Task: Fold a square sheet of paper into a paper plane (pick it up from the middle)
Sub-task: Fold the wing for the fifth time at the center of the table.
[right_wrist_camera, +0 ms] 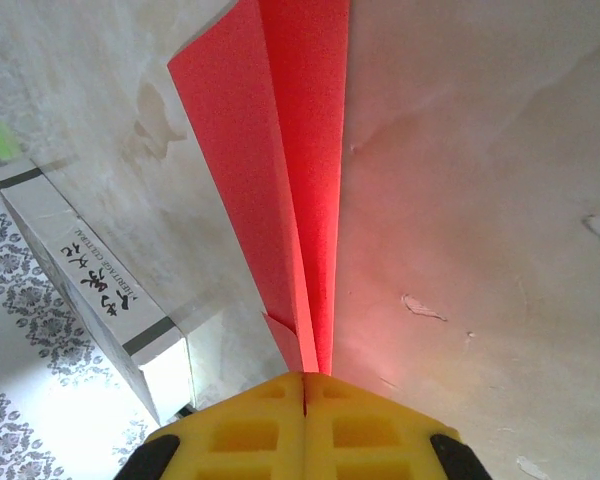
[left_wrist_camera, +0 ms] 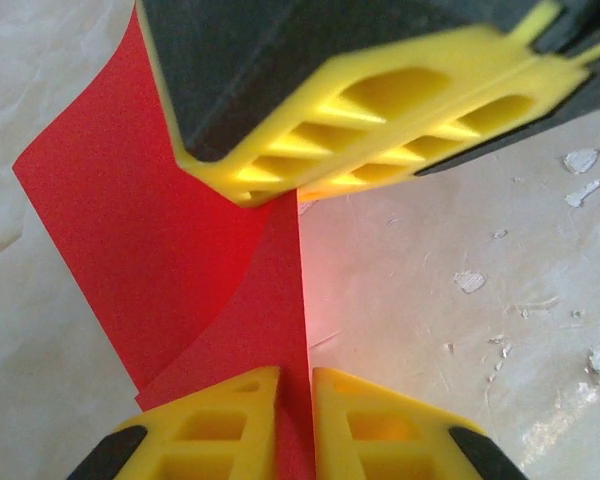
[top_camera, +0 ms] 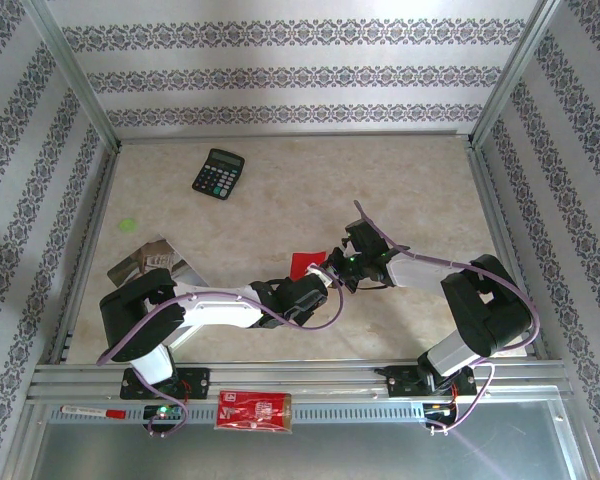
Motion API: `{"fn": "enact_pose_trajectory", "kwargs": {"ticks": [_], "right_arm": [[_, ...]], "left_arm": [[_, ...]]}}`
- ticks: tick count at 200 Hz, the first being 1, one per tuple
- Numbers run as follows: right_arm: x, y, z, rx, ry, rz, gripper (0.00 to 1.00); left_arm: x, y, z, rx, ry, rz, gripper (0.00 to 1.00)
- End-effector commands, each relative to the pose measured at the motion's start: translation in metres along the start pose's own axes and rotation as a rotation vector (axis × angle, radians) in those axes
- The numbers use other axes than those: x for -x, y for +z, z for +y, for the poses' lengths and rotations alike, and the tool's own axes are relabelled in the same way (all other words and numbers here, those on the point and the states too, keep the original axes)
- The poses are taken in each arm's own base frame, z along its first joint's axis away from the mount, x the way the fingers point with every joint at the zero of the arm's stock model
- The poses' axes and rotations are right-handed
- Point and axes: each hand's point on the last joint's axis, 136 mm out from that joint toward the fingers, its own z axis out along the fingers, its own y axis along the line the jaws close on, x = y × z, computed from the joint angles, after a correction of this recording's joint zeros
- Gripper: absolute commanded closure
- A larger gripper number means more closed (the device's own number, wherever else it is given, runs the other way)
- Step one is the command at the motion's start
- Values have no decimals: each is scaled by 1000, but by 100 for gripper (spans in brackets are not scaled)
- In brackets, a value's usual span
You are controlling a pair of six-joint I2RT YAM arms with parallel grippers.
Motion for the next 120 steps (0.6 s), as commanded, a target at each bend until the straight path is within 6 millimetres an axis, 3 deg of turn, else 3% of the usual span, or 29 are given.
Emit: {"fn": "enact_pose_trajectory", "kwargs": {"ticks": [1,46,74,120], "right_arm": [[-5,3,-1,-4,12,14,100],[-4,0,-1,2,10,4,100],[0,-7,0,16,4,-15,86],[11,-34,11,51,-47,-71,75]], "left_arm": [[9,-3,-4,7,-23,-32,88],[12,-8,-2,-10,-47,-59,96],[14,-14,-2,-87,-121,-83,100],[17,-25,-9,-297,-280,-108,100]]}}
